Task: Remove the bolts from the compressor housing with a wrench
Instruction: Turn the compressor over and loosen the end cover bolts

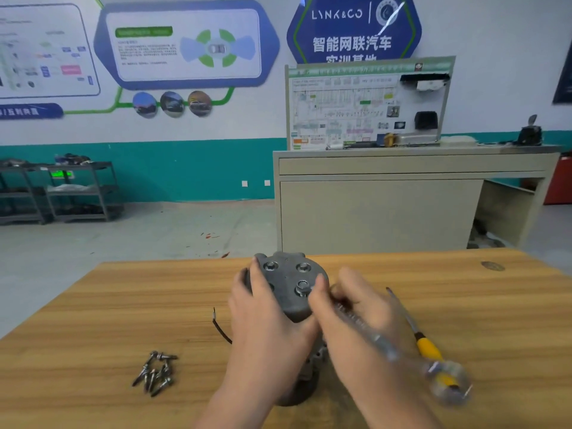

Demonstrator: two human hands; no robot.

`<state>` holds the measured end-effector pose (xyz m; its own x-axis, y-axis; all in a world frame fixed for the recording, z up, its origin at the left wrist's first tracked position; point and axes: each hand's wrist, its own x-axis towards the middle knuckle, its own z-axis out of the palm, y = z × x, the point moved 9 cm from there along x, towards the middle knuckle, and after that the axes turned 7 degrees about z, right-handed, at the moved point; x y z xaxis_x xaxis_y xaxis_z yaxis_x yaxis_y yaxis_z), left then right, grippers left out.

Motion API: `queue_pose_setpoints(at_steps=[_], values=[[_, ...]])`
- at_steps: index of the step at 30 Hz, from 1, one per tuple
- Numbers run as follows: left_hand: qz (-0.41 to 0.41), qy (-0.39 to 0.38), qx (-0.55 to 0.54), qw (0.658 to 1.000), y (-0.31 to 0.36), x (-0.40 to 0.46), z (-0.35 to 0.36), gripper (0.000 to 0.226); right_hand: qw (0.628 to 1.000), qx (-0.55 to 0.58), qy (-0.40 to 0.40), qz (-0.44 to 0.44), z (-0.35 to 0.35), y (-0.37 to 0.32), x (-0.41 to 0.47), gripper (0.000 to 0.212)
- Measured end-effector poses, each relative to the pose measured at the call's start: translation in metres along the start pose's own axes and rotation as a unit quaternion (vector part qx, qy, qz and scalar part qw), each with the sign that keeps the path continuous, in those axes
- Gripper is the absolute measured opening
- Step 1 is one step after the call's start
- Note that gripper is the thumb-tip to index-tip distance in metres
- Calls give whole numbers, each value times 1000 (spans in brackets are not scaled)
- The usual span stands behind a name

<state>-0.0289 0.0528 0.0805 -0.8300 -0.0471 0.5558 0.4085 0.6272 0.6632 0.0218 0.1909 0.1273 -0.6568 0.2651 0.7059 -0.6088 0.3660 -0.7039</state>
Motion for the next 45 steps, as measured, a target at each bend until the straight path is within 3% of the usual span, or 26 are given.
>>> queue_pose_setpoints(at_steps=[2, 5, 7, 9, 11, 13, 15, 17, 21, 23, 25, 30, 32, 35, 37, 39, 42, 44, 45], values=[[3, -9, -11, 1000, 0, 0, 1, 104, 996, -68, -21, -61, 8, -11, -10, 45], [15, -17, -5, 1000, -2, 2, 1, 111, 986, 129, 4, 108, -1, 33, -6, 44], [23, -22, -3, 1000, -3, 3, 1, 115, 943, 254, -30, 214, 0, 62, 9, 45], [31, -27, -7, 999, -4, 4, 2, 115, 873, 361, -111, 309, 16, 82, 26, 39], [36, -33, -3, 999, -5, 5, 4, 115, 808, 386, -181, 406, 38, 99, 37, 32], [34, -33, -1, 999, -7, 5, 4, 115, 781, 375, -215, 451, 53, 105, 46, 30], [32, -32, -1, 999, -9, 6, 4, 114, 777, 414, -189, 435, 49, 100, 63, 28], [32, -31, 0, 999, -11, 5, 3, 114, 797, 465, -110, 369, 27, 93, 79, 24], [39, -24, 2, 999, -8, 6, 3, 114, 909, 341, 14, 237, -10, 79, 61, 42], [43, -19, 5, 999, -5, 6, 3, 114, 956, 226, 34, 185, -12, 65, 42, 45], [40, -17, 8, 999, -3, 6, 4, 113, 978, 152, 45, 132, -13, 48, 28, 45], [28, -25, 7, 999, -1, 3, 3, 117, 994, 97, 9, 56, -6, 7, 10, 44], [24, -27, 0, 999, -2, 3, 2, 118, 1000, 18, 10, 4, -4, -8, 3, 44], [17, -19, -7, 1000, -4, 3, 1, 118, 999, -27, 22, -24, -4, -14, -7, 45], [23, -22, -7, 999, -4, 3, 3, 117, 999, 43, 22, 6, -8, 1, -9, 46], [31, -27, -11, 999, -5, 3, 4, 117, 983, 151, -8, 101, -5, 32, 2, 44], [34, -37, -17, 999, -8, 6, 3, 115, 892, 345, -114, 268, 18, 77, 27, 30], [39, -40, -18, 998, -8, 7, 3, 114, 824, 390, -184, 367, 39, 95, 40, 23], [41, -40, -17, 998, -7, 7, 3, 113, 810, 388, -211, 385, 46, 97, 45, 23]])
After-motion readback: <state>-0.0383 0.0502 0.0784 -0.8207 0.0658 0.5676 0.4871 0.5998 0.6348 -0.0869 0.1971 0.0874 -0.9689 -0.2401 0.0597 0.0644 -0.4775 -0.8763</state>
